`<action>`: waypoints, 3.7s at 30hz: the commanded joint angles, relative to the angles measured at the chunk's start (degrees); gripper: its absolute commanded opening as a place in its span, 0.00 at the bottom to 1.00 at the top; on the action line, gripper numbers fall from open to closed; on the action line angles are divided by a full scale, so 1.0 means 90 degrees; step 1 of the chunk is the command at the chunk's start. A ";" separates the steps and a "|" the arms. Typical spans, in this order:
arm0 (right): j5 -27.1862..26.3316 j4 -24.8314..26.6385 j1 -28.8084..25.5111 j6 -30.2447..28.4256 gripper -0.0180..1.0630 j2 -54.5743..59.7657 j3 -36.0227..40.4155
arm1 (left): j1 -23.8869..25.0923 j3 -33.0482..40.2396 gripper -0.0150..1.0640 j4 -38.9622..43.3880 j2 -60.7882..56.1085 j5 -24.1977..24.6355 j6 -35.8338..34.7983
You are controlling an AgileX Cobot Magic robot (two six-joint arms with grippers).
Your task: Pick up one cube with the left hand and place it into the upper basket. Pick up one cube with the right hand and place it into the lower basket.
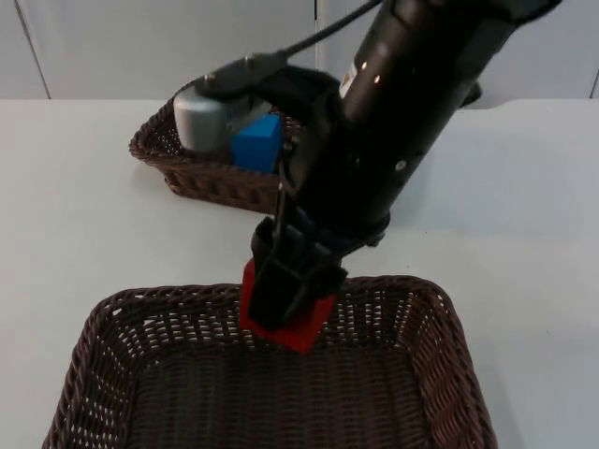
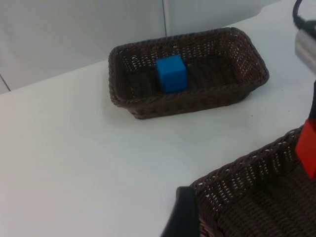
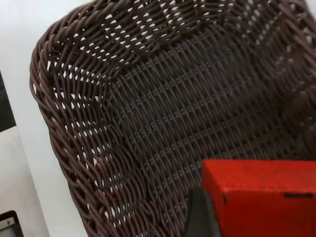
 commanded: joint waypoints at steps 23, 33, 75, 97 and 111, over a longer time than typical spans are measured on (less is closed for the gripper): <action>-0.0706 0.0093 0.0338 -0.0195 0.44 0.1144 -0.0006 | 0.0014 0.0033 0.65 0.0005 -0.0027 -0.0010 -0.0001; -0.0747 0.0104 0.0338 -0.0181 0.63 0.1144 -0.0006 | 0.0014 0.0033 0.65 0.0005 -0.0027 -0.0010 -0.0001; -0.0335 -0.0269 0.0338 0.0664 0.62 -0.2235 -0.0018 | 0.0014 0.0033 0.65 0.0005 -0.0027 -0.0010 -0.0001; -0.3094 -0.0257 0.0338 0.0704 0.62 -0.3602 0.2608 | 0.0014 0.0033 0.65 -0.0172 -0.0842 0.0011 -0.0015; -0.4039 -0.0269 0.0338 0.0704 0.62 -0.5675 0.4304 | 0.0014 0.0116 0.65 0.0279 -0.2013 0.1148 -0.0586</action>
